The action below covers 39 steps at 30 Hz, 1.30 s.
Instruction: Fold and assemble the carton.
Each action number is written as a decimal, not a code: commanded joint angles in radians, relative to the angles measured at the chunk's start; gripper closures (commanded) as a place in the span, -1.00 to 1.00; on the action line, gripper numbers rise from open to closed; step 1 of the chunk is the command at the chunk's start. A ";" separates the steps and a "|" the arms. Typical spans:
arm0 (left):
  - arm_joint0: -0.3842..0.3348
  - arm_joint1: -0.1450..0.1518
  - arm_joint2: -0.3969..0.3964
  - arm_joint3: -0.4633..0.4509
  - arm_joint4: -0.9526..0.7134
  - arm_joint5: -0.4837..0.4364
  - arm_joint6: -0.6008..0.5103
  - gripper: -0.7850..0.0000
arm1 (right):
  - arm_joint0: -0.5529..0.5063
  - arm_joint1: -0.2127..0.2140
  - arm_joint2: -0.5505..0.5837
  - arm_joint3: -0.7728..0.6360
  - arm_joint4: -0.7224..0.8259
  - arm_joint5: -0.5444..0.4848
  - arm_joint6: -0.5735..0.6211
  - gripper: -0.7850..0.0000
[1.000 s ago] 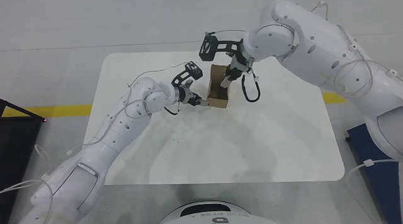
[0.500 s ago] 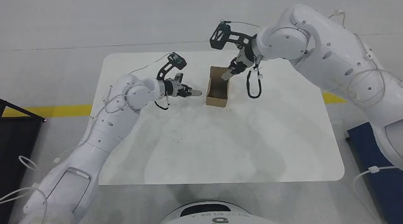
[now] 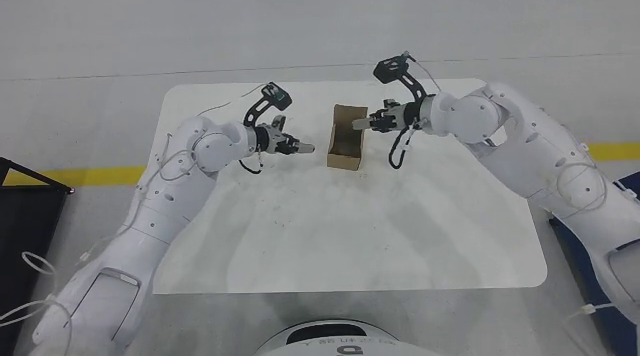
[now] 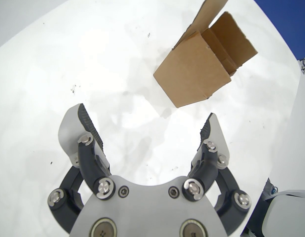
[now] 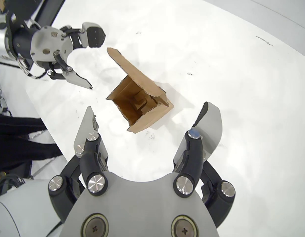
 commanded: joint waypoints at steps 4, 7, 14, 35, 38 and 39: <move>-0.036 -0.016 0.042 0.065 -0.005 -0.026 0.012 -1.00 | -0.008 0.004 0.008 -0.007 0.003 0.006 -0.005 -1.00; -0.066 -0.029 0.074 0.105 0.001 -0.041 0.015 -1.00 | -0.008 0.004 0.008 -0.007 0.003 0.006 -0.005 -1.00; -0.123 -0.051 0.122 0.193 0.064 -0.056 0.073 -1.00 | -0.120 0.026 0.066 0.036 0.119 0.031 -0.029 -0.81; -0.193 -0.121 0.218 0.362 0.025 -0.109 0.134 -1.00 | -0.222 0.000 0.126 0.067 0.204 0.059 -0.056 0.02; -0.192 -0.126 0.223 0.377 0.021 -0.115 0.137 -1.00 | -0.207 -0.017 0.117 0.092 0.213 0.043 -0.058 0.04; -0.191 -0.128 0.224 0.381 0.020 -0.115 0.137 -1.00 | -0.201 -0.023 0.112 0.100 0.214 0.039 -0.055 0.04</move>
